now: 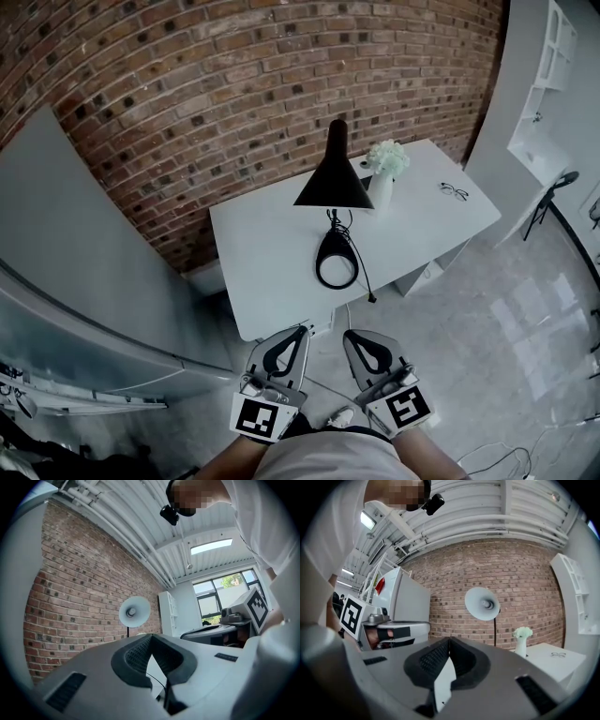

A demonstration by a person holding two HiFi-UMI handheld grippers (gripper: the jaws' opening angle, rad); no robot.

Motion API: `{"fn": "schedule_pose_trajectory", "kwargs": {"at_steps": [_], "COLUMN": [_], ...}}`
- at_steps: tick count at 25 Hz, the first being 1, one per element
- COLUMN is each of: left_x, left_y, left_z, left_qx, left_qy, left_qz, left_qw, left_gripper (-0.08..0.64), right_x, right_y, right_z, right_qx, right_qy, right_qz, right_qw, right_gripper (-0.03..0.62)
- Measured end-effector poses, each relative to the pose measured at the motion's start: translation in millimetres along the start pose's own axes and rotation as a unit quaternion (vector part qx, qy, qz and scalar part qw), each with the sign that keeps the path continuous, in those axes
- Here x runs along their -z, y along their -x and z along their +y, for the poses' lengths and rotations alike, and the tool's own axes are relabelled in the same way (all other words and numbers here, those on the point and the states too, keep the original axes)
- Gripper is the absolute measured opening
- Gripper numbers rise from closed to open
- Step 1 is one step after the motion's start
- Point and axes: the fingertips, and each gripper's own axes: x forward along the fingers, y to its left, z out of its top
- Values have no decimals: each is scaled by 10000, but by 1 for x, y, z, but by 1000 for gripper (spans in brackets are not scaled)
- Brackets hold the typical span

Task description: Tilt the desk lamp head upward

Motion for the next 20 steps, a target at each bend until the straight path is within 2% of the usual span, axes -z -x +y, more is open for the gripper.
{"fn": "schedule_pose_trajectory", "kwargs": {"at_steps": [7,10,20], "left_x": [-1,-4,-13], "left_y": [-2,-3,-11], "left_z": [5,5,-18], "left_qx": [168,264,521], "left_qy": [39,53,126], "left_qz": [-99,-153,-270], "left_qw": [9998,9995,9982], "left_gripper": [8,8,8], "right_x": [-4,-6,-15], "right_y": [-5,-5,16], "right_z": [4,4,4], "right_qx": [137,182,377], "right_qy": [95,271,170], "right_qz": [2,67,-18], "right_qw": [9999,9994,9991], "right_gripper": [17,17,17]}}
